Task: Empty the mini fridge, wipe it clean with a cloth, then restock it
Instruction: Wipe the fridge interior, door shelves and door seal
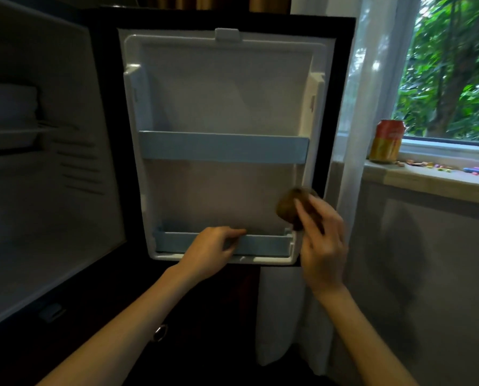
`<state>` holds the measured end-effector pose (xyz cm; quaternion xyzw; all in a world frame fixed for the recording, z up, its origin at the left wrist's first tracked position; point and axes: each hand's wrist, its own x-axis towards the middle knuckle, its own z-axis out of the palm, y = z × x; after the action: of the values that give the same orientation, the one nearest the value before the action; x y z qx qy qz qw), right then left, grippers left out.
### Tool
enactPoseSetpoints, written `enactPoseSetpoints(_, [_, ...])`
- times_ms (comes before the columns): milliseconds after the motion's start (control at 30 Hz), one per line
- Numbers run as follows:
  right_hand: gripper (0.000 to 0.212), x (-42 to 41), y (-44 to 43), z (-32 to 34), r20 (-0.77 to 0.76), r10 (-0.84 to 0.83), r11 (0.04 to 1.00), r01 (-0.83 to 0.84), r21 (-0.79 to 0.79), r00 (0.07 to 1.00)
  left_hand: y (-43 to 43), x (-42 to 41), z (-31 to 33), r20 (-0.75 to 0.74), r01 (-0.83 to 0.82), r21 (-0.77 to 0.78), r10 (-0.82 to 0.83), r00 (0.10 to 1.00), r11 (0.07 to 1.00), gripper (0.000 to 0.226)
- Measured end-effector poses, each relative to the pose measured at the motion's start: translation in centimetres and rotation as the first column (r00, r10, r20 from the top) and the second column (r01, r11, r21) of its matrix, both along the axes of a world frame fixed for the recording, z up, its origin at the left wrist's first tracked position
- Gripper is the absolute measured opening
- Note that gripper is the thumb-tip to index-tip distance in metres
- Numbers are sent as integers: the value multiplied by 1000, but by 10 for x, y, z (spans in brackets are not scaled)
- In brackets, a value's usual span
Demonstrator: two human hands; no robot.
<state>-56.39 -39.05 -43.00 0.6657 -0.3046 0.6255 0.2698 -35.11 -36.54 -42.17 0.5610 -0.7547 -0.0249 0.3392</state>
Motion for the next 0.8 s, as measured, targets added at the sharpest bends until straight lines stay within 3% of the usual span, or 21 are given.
enactPoseSetpoints(100, [37, 41, -14, 49, -238, -135, 990, 121, -72, 962, 7, 7, 2, 18, -10, -16, 10, 1000, 1000, 35])
enactPoseSetpoints(167, [29, 52, -27, 62, -343, -263, 961, 274, -16, 902, 10, 10, 4, 54, -35, -10, 36, 998, 999, 36])
enactPoseSetpoints(300, [26, 38, -39, 26, -463, -368, 907, 420, 11, 807, 8, 8, 10, 90, -66, 20, 64, 994, 998, 41])
enactPoseSetpoints(400, [35, 39, -35, 16, -571, -188, 852, 422, 309, 799, 6, 3, 13, 163, -80, 71, 67, 984, 994, 49])
enactPoseSetpoints(533, [45, 33, -55, 50, -448, 222, 607, 237, 759, 866, 22, 15, 6, 147, -13, 161, -11, 989, 987, 56])
enactPoseSetpoints(600, [43, 35, -50, 65, -309, 351, 540, 79, 838, 884, 41, 30, 2, 99, 21, 174, -39, 994, 985, 56])
enactPoseSetpoints(667, [49, 50, -32, 75, -182, 449, 586, -134, 799, 875, 58, 47, 2, 68, -2, 148, -8, 998, 989, 59])
enactPoseSetpoints(700, [54, 63, -19, 80, -115, 525, 608, -277, 744, 844, 65, 53, 6, -21, -17, 123, 20, 1000, 992, 58])
enactPoseSetpoints(733, [55, 78, -3, 84, -80, 610, 617, -409, 672, 789, 73, 56, 15, -209, -19, 97, 39, 977, 995, 55])
enactPoseSetpoints(767, [54, 94, 14, 87, -87, 667, 627, -494, 603, 740, 81, 55, 26, -471, -8, 68, 39, 881, 998, 49])
enactPoseSetpoints(800, [52, 111, 30, 90, -100, 695, 635, -543, 549, 712, 89, 52, 40, -728, 41, 51, 9, 685, 998, 39])
